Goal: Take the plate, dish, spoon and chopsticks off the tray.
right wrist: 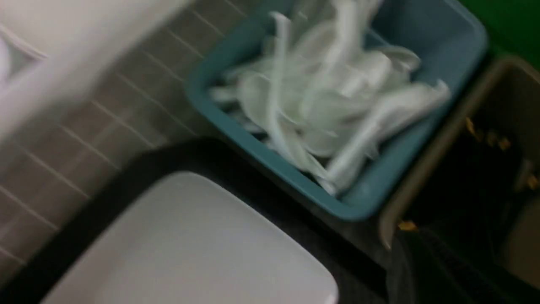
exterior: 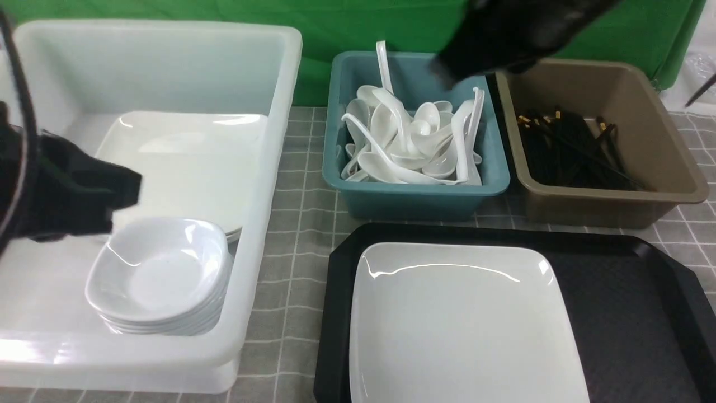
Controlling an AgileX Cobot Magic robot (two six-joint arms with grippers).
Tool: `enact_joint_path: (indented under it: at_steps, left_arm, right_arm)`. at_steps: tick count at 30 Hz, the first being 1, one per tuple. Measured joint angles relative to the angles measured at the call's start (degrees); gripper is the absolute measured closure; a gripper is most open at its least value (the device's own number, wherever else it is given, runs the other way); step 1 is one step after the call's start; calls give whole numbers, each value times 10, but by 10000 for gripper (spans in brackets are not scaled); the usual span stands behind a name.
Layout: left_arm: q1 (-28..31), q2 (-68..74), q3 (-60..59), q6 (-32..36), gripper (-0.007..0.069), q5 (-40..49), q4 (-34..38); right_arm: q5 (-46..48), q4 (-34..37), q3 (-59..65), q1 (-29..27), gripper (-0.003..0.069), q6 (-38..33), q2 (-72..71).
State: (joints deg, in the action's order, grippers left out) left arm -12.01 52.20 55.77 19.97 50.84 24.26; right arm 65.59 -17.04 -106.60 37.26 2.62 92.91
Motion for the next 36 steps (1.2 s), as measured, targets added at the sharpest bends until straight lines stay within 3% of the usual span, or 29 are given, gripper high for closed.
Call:
enact_joint_path:
  at_steps: [5, 6, 9, 11, 12, 13, 15, 19, 23, 28, 36]
  left_arm:
    - [-72, 30, 0, -4, 623, 0, -7]
    - [-97, 48, 0, -9, 623, 0, -14]
    - [-122, 69, -1, -15, 623, 0, -18]
    - [-139, 88, -1, -17, 623, 0, -22]
    - [-140, 89, -1, -17, 623, 0, -22]
    - [-143, 96, -1, -19, 623, 0, -24]
    - [-143, 98, -1, -19, 623, -2, -29]
    - [-143, 98, -1, -19, 623, -10, -37]
    - [-143, 98, -1, -19, 623, -14, -44]
    - [-143, 98, -1, -37, 623, -13, -70]
    - [-143, 98, -1, -57, 623, -13, -92]
  right_arm:
    - [10, 79, 63, -102, 641, -26, -33]
    - [5, 147, 106, -153, 641, -54, -44]
    - [-18, 236, 176, -219, 641, -102, -48]
    - [-66, 361, 263, -294, 641, -165, -42]
    - [-73, 381, 269, -300, 641, -176, -40]
    - [-98, 468, 316, -344, 641, -224, -27]
    - [-116, 536, 350, -379, 641, -284, -5]
    - [-152, 580, 360, -399, 604, -330, 40]
    - [-215, 592, 360, -398, 425, -344, 109]
    - [-248, 592, 360, -393, 281, -352, 162]
    - [-252, 589, 362, -370, 245, -368, 203]
